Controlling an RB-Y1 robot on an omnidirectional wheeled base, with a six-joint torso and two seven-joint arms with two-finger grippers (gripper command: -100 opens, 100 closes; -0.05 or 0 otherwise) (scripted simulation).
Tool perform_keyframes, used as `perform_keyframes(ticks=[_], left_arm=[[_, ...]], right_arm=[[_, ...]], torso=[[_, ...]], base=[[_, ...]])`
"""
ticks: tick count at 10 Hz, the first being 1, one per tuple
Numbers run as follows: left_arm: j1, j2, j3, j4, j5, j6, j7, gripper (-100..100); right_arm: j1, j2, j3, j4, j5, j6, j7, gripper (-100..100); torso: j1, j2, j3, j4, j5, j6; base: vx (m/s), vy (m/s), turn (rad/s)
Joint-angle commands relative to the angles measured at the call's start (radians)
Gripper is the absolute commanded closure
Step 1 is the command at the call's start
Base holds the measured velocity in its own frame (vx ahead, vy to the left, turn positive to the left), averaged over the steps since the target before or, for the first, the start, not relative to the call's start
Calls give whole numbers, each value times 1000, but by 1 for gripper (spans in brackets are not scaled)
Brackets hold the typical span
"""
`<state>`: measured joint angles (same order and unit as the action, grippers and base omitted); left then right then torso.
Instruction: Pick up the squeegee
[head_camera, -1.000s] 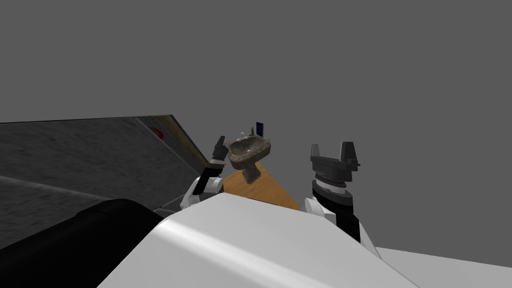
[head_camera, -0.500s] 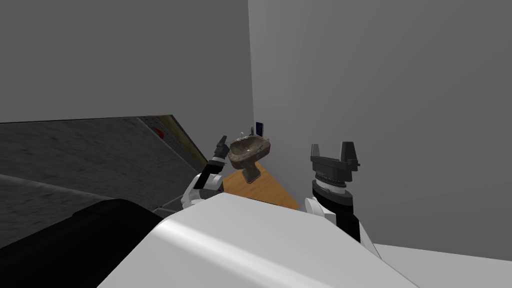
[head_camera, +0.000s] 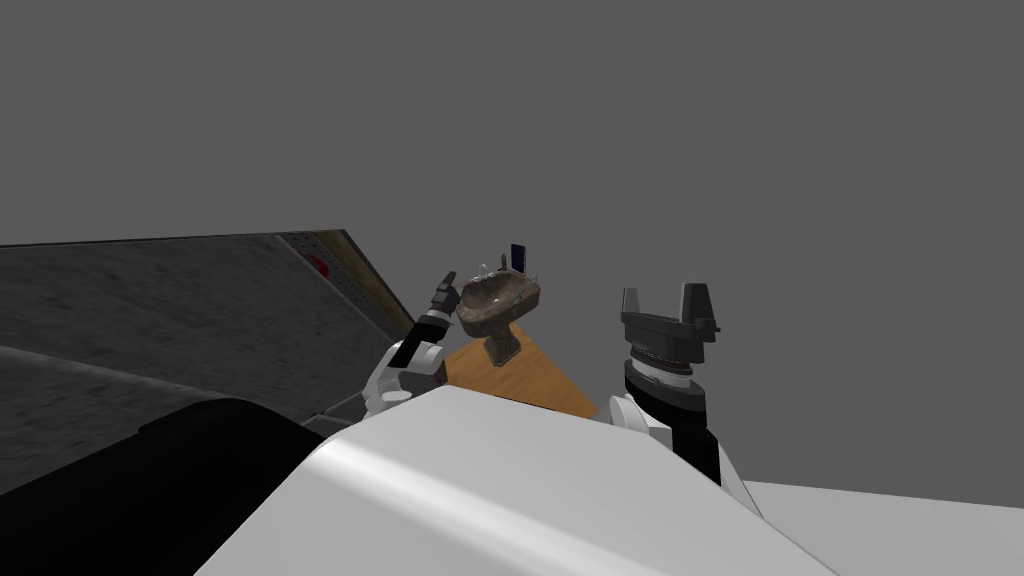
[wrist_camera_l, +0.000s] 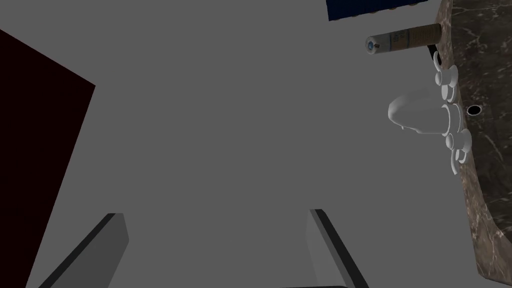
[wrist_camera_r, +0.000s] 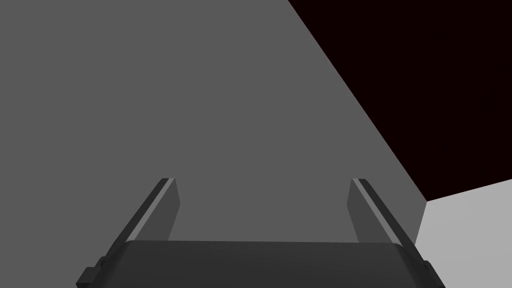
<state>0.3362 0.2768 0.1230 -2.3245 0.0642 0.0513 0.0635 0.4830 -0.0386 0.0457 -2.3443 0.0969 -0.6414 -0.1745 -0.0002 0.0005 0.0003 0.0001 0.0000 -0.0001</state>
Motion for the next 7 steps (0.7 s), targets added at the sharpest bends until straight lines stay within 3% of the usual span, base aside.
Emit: perform_keyframes(ticks=[1, 6, 7], left_arm=[[-30, 24, 9, 10, 14, 50, 26, -100], [-56, 46, 16, 15, 27, 168, 52, -100], [-82, 67, 22, 20, 41, 203, 79, -100]], right_arm=[[0, 0, 0, 0, 0, 0, 0, 0], [0, 0, 0, 0, 0, 0, 0, 0], [0, 0, 0, 0, 0, 0, 0, 0]], torso=[[0, 0, 0, 0, 0, 0], [0, 0, 0, 0, 0, 0], [0, 0, 0, 0, 0, 0]], base=[[-14, -5, -20], [-6, -3, -9], [-5, -5, -20]])
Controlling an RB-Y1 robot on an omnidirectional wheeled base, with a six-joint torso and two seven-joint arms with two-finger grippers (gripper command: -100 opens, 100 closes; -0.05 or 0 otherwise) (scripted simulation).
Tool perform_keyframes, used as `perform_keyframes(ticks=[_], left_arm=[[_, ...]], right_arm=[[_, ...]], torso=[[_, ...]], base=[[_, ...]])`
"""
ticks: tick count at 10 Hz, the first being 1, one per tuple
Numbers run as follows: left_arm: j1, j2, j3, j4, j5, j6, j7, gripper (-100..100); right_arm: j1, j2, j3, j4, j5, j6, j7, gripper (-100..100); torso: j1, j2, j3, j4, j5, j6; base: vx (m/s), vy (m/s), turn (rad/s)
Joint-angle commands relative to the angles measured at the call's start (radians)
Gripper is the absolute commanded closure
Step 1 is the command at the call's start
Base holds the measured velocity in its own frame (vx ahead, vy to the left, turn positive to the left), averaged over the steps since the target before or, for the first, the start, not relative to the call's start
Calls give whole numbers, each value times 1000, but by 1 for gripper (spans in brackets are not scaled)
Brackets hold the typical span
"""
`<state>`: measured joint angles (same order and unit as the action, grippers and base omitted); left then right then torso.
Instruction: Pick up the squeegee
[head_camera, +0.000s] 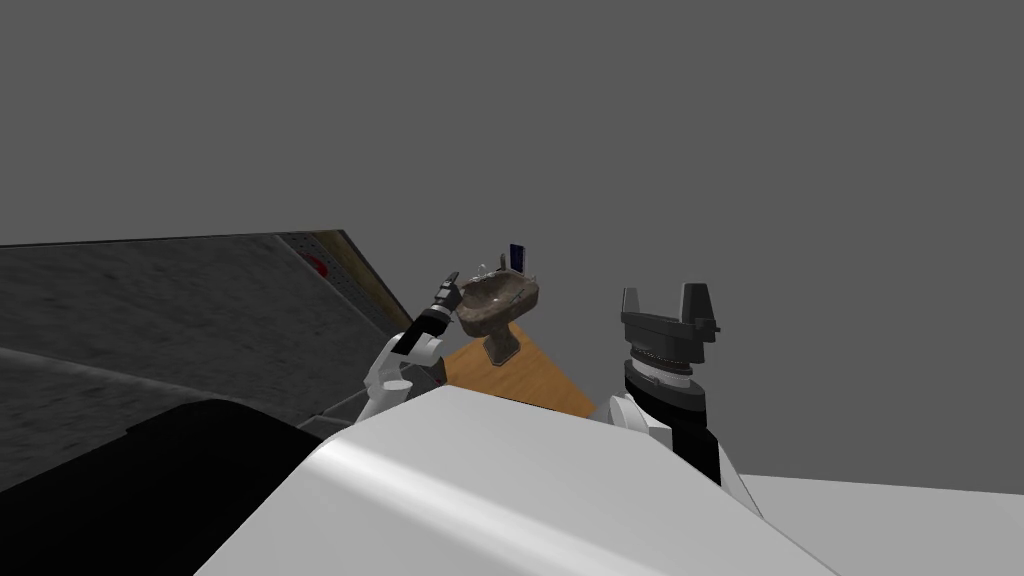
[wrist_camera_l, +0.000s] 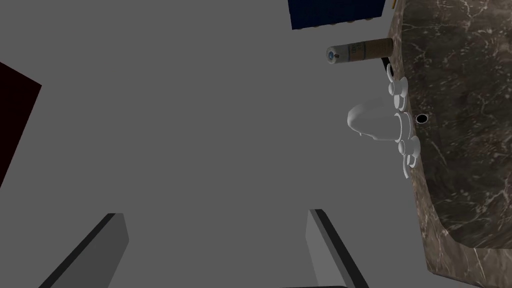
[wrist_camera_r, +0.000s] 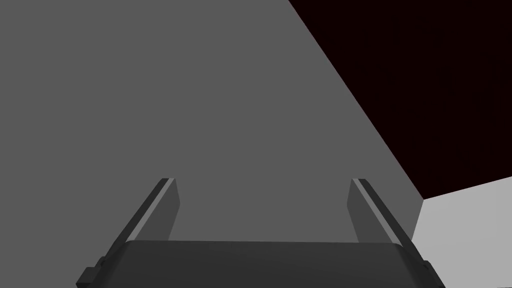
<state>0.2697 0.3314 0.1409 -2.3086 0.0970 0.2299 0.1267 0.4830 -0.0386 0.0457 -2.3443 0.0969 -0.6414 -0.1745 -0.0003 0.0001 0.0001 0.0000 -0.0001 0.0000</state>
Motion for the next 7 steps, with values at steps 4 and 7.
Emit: perform_keyframes(ticks=[4, 7], left_arm=[[-42, 32, 10, 10, 22, 127, 44, -100], [-68, 50, 14, 16, 37, 205, 73, -100]], right_arm=[[0, 0, 0, 0, 0, 0, 0, 0], [0, 0, 0, 0, 0, 0, 0, 0]], torso=[[0, 0, 0, 0, 0, 0], [0, -1, 0, 0, 0, 0]], base=[[-1, -4, -11], [4, -4, -10]])
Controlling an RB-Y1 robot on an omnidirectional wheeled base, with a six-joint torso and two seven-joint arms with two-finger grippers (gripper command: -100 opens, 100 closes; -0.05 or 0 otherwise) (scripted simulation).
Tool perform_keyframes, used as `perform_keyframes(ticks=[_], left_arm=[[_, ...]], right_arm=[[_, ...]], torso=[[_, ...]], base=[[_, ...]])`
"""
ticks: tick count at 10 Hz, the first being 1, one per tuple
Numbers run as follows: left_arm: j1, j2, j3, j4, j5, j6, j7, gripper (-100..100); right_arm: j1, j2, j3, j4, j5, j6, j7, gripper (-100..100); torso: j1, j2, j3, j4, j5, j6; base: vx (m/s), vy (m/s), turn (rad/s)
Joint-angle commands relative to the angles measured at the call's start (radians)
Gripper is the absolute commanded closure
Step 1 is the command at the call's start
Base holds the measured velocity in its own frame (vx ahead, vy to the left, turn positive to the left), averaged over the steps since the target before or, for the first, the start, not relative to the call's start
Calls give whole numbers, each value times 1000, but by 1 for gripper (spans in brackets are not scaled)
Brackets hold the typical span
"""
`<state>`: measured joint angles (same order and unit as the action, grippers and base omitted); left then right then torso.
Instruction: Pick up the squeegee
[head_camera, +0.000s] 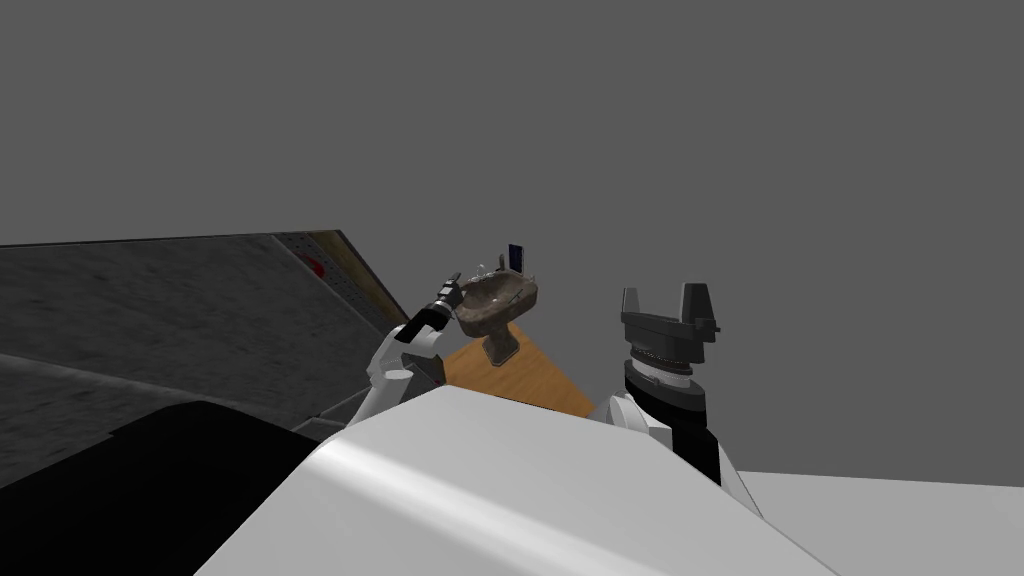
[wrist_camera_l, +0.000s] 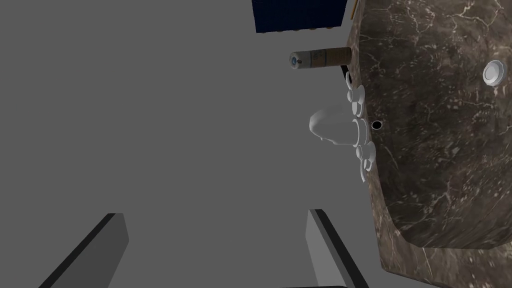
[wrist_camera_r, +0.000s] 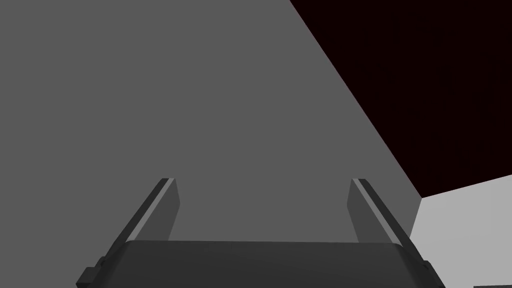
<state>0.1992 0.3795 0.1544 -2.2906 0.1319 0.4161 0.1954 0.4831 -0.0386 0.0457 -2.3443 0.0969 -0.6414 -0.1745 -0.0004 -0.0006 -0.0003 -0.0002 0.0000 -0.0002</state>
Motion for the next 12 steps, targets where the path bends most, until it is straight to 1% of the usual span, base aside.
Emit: perform_keyframes(ticks=[1, 2, 3, 4, 5, 6, 7, 9, 10, 12], left_arm=[[2, 2, 1, -2, 2, 36, 5, -100], [-24, 18, 3, 4, 18, 74, 35, -100], [-24, 18, 3, 4, 18, 104, 35, -100], [-24, 18, 3, 4, 18, 114, 35, -100], [-49, 32, 4, 11, 35, 155, 67, -100], [-49, 32, 4, 11, 35, 182, 67, -100], [-75, 44, 3, 19, 53, 215, 100, -100], [-75, 44, 3, 19, 53, 267, 100, -100], [-99, 53, 0, 28, 72, 294, 134, -100], [-99, 53, 0, 28, 72, 342, 134, -100]], right_arm=[[0, 0, 0, 0, 0, 0, 0, 0], [0, 0, 0, 0, 0, 0, 0, 0], [0, 0, 0, 0, 0, 0, 0, 0], [0, 0, 0, 0, 0, 0, 0, 0], [0, 0, 0, 0, 0, 0, 0, 0], [0, 0, 0, 0, 0, 0, 0, 0], [0, 0, 0, 0, 0, 0, 0, 0], [0, 0, 0, 0, 0, 0, 0, 0], [0, 0, 0, 0, 0, 0, 0, 0], [0, 0, 0, 0, 0, 0, 0, 0]], torso=[[0, 0, 0, 0, 0, 0], [0, 0, 0, 0, 0, 0], [0, 0, 0, 0, 0, 0], [0, 0, 0, 0, 0, 0], [0, 0, 0, 0, 0, 0], [0, -1, 0, 0, 0, 0], [0, -1, 0, 0, 0, 0], [0, -2, -1, 0, 0, 0], [0, -1, -1, 0, 0, 0], [-1, -2, -1, 0, 0, 0]], base=[[0, 0, 0], [8, -11, -15], [11, -12, -11], [6, -4, 1], [17, -11, -19], [19, -11, -10], [29, -14, -13], [22, -8, -2], [29, -16, -11], [25, -10, -4]])
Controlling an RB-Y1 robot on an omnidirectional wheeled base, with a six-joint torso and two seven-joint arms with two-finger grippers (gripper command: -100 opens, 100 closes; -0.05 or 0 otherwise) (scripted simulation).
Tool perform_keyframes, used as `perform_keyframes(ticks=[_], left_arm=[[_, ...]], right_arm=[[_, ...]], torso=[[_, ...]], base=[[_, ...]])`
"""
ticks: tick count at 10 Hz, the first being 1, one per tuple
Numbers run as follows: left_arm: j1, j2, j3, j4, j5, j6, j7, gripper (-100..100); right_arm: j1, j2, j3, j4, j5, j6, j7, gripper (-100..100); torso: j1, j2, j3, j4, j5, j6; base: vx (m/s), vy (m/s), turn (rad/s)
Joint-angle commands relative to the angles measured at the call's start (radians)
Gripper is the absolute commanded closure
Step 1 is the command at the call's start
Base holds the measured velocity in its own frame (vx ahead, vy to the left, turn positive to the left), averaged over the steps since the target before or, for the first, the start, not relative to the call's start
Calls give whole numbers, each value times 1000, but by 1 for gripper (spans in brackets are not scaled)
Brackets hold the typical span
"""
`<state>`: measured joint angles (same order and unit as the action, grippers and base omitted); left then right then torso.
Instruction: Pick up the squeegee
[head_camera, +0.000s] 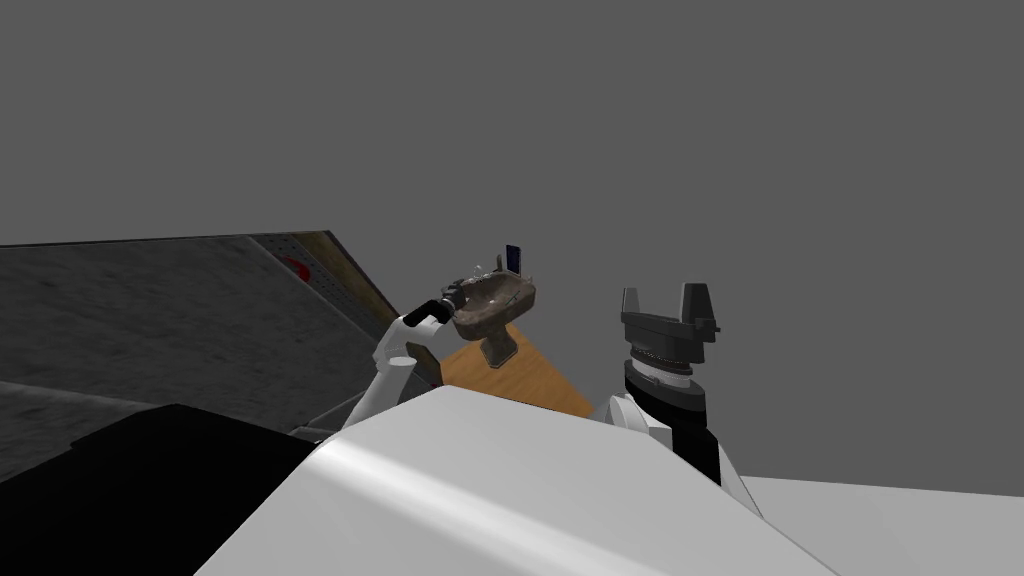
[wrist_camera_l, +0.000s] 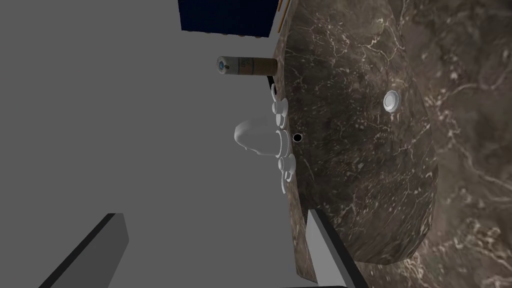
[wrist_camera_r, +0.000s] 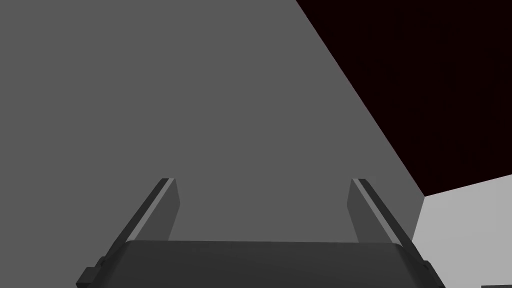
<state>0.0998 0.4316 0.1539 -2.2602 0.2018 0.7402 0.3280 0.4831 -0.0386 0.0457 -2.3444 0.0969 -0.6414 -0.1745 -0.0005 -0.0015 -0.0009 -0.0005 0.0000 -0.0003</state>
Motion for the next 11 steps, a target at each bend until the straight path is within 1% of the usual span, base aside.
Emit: perform_keyframes(ticks=[1, 3, 4, 5, 6, 7, 8, 9, 10, 11], left_arm=[[-24, 9, -4, 7, 21, 50, 37, -100], [-24, 9, -4, 7, 21, 92, 37, -100], [-47, 15, -11, 17, 42, 129, 73, -100], [-47, 15, -11, 17, 42, 158, 73, -100], [-70, 20, -19, 28, 63, 188, 110, -100], [-70, 20, -19, 28, 63, 218, 110, -100], [-70, 20, -19, 28, 63, 234, 110, -100], [-91, 22, -29, 39, 84, 273, 148, -100], [-91, 22, -29, 39, 84, 302, 148, -100], [-112, 23, -40, 51, 106, 329, 186, -100]], right_arm=[[0, 0, 0, 0, 0, 0, 0, 0], [0, 0, 0, 0, 0, 0, 0, 0], [0, 0, 0, 0, 0, 0, 0, 0], [0, 0, 0, 0, 0, 0, 0, 0], [0, 0, 0, 0, 0, 0, 0, 0], [0, 0, 0, 0, 0, 0, 0, 0], [0, 0, 0, 0, 0, 0, 0, 0], [0, 0, 0, 0, 0, 0, 0, 0], [0, 0, 0, 0, 0, 0, 0, 0], [0, 0, 0, 0, 0, 0, 0, 0]], torso=[[0, 0, 0, 0, 0, 0], [-1, -1, -1, 0, 0, 0], [0, 0, 0, 0, 0, 0], [-1, -1, -1, 0, 0, 0], [-1, -2, -1, 0, 0, 0], [-1, -3, -2, -1, 0, 0], [-1, -3, -2, -1, 0, 0], [0, -1, -1, 0, 0, 0], [0, -3, -2, -1, 0, 0], [0, -3, -2, -1, 0, 0]], base=[[39, -18, -10], [31, -10, -2], [43, -17, -6], [51, -16, -6], [70, -22, -4], [65, -20, -4], [32, -10, 0], [67, -11, -2], [59, -14, -4], [73, -36, -3]])
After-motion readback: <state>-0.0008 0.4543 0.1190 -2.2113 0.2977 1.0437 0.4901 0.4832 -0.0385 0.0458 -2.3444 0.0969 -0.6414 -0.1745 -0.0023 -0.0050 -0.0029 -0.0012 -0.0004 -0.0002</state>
